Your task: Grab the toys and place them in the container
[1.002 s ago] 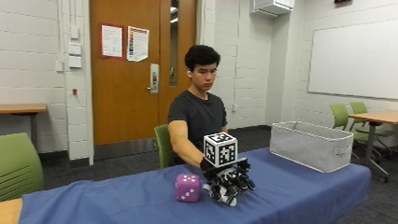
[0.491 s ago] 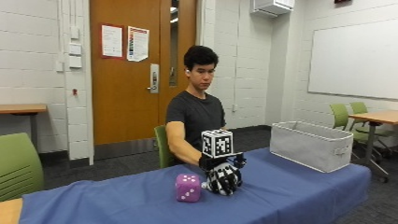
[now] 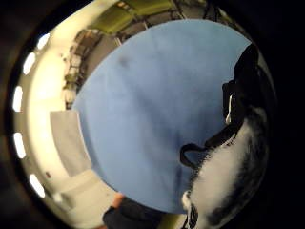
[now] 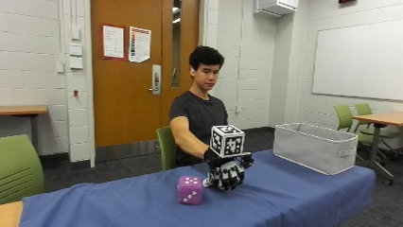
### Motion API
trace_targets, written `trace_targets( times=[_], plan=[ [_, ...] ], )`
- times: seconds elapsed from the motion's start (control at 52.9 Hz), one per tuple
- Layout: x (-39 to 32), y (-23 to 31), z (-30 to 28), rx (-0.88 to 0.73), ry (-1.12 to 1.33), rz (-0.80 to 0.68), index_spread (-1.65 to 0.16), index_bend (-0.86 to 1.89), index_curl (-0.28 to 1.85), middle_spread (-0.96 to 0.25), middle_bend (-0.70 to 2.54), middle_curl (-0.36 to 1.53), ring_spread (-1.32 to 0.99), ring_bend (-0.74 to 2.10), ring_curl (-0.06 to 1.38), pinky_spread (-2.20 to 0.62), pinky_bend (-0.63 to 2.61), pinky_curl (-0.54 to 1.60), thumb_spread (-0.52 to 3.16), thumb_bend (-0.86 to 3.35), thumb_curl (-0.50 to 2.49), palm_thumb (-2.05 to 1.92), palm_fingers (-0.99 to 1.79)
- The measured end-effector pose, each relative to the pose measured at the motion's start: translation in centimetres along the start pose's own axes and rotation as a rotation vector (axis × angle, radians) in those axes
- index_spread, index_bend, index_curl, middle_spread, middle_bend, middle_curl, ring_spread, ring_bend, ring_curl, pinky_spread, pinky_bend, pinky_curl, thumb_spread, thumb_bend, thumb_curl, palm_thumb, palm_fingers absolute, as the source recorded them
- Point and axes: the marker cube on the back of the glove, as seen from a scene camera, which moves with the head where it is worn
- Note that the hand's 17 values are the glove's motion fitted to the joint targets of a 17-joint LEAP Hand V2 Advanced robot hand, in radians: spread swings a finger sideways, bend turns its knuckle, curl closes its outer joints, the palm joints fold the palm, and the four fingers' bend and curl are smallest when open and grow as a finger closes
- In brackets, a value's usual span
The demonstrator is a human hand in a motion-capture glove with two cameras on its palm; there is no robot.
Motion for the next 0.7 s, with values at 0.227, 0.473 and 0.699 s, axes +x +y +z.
trace_targets(
  times=[0.227, 0.473, 0.699],
  plan=[
    [-2.4, 0.8, -8.9, 0.044, -0.081, -0.014, -0.4, 0.48, 0.77, -0.44, 0.79, 0.59, -0.49, 0.94, 0.49, -0.43, 0.91, 0.39, 0.81, 0.23, 0.76, 0.62, 1.11],
    [-12.8, 3.1, -22.7, 0.223, -0.093, -0.184, -0.4, 0.49, 0.89, -0.44, 0.81, 0.66, -0.5, 0.96, 0.52, -0.43, 0.94, 0.41, 0.75, 0.23, 0.88, 0.6, 1.07],
    [-28.3, 7.8, -30.3, 0.333, -0.082, -0.433, -0.41, 0.47, 0.99, -0.45, 0.79, 0.71, -0.5, 0.96, 0.54, -0.43, 0.95, 0.41, 0.72, 0.24, 0.99, 0.58, 1.06]
  ],
)
